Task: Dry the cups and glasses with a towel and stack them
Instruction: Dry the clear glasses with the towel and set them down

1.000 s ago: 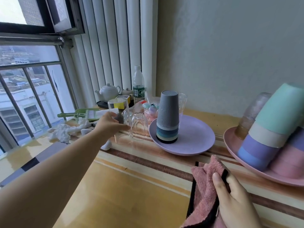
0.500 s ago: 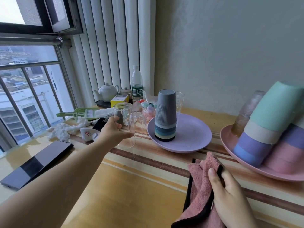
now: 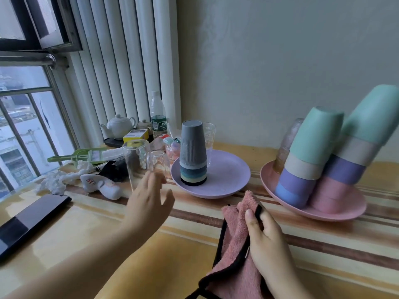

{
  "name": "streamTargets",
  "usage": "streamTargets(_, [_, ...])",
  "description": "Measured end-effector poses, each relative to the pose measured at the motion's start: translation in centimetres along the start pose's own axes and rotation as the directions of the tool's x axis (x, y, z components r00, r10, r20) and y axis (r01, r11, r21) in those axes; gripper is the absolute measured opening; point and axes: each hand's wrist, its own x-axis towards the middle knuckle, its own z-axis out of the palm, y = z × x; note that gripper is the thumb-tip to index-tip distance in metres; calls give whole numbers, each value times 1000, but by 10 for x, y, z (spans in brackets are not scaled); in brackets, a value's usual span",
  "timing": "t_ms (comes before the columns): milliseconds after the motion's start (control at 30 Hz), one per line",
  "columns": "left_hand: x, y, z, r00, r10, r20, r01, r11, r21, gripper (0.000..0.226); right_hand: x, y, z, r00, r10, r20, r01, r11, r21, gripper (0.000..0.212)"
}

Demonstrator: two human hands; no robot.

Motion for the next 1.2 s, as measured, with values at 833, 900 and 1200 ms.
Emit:
streamTargets(833, [188, 91, 120, 895, -87, 437, -219, 767, 603, 17, 17, 9, -21, 992, 48, -117, -23, 979, 203, 33])
streamTargets(900, [189, 93, 119, 902, -96, 420, -171, 816, 553, 18, 19, 13, -25, 987, 69, -143, -40, 980, 195, 31])
streamTargets(1200, [192, 87, 115, 897, -132, 422, 114, 991, 67, 19, 20, 17, -26, 977, 109, -186, -75, 981, 181, 28])
